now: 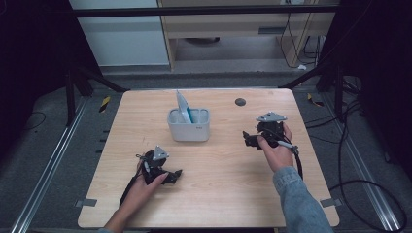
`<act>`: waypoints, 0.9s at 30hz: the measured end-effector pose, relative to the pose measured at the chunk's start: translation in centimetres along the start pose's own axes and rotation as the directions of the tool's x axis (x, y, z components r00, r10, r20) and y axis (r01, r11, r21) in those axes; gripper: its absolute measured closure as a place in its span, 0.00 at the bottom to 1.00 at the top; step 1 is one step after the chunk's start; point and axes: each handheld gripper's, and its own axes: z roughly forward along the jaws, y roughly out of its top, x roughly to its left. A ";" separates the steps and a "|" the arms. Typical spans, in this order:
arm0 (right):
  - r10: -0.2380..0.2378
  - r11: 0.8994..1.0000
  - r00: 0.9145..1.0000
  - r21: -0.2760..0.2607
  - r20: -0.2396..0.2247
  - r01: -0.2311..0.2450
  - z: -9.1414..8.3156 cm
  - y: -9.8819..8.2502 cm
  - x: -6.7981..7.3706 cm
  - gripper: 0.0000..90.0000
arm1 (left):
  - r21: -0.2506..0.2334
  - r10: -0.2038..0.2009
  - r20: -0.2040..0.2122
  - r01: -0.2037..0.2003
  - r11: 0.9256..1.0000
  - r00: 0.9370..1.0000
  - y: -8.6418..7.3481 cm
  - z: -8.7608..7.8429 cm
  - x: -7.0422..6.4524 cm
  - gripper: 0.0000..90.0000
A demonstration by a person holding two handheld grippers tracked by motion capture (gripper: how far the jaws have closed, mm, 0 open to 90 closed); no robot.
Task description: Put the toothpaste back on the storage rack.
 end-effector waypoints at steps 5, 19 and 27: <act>0.004 1.000 1.000 0.016 0.009 -0.005 0.1 -1.0 -0.6 0.09 | 0.000 0.000 0.000 0.000 1.000 1.000 0.0 0.0 0.0 0.00; 0.020 0.997 1.000 0.075 -0.001 -0.020 1.2 -3.8 -1.1 0.10 | 0.000 0.001 0.000 -0.001 1.000 1.000 0.0 0.0 0.0 0.00; 0.039 0.993 0.999 0.109 -0.004 -0.038 2.1 -5.2 -1.1 0.10 | 0.000 0.000 0.000 0.000 1.000 1.000 0.0 0.0 0.0 0.00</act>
